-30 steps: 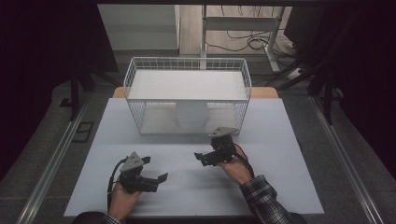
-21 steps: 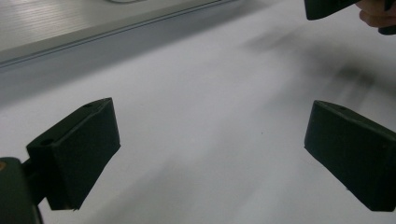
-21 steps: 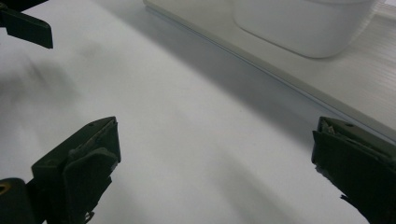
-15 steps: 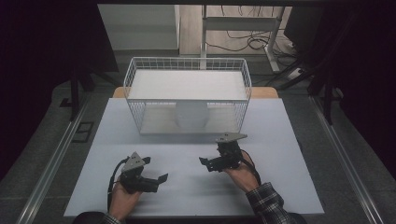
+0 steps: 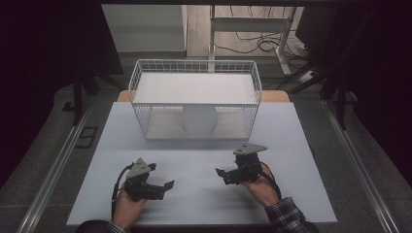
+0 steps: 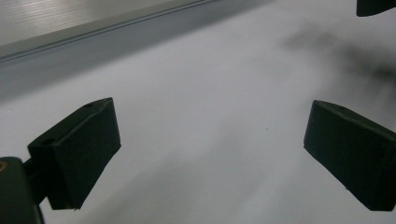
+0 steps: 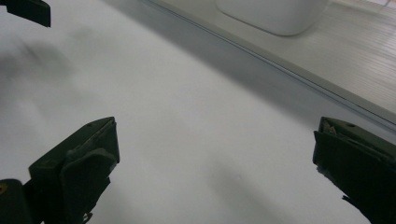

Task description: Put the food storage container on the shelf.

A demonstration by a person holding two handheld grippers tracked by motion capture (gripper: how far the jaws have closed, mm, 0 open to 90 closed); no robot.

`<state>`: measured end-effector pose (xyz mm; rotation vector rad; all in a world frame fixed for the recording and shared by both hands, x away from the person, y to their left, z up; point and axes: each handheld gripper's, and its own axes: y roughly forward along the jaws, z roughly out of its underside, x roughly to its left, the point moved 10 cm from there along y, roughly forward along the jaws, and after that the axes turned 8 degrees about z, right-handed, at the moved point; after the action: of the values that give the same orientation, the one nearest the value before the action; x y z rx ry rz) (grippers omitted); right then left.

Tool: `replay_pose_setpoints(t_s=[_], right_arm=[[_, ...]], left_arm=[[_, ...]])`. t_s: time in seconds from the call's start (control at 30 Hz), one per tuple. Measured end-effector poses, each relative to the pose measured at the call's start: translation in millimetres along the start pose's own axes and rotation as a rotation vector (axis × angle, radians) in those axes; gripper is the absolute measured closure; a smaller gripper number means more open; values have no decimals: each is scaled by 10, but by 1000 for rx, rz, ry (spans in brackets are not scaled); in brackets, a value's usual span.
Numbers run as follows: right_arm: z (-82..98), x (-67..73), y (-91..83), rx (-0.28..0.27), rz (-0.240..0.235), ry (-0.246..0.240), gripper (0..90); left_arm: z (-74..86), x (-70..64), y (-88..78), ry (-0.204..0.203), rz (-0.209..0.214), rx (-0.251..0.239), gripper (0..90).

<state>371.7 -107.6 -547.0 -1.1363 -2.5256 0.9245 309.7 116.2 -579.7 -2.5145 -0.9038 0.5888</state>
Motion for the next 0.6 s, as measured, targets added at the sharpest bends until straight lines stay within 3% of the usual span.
replay_pose_setpoints(t_s=[0.27, 0.6], right_arm=[[84, -96, -155, -11, 30, 12, 0], [212, -227, -348, -21, 59, 47, 0]], left_arm=[[-16, 10, -42, 0, -9, -2, 34], [0, 35, -161, 16, -52, 9, 37]])
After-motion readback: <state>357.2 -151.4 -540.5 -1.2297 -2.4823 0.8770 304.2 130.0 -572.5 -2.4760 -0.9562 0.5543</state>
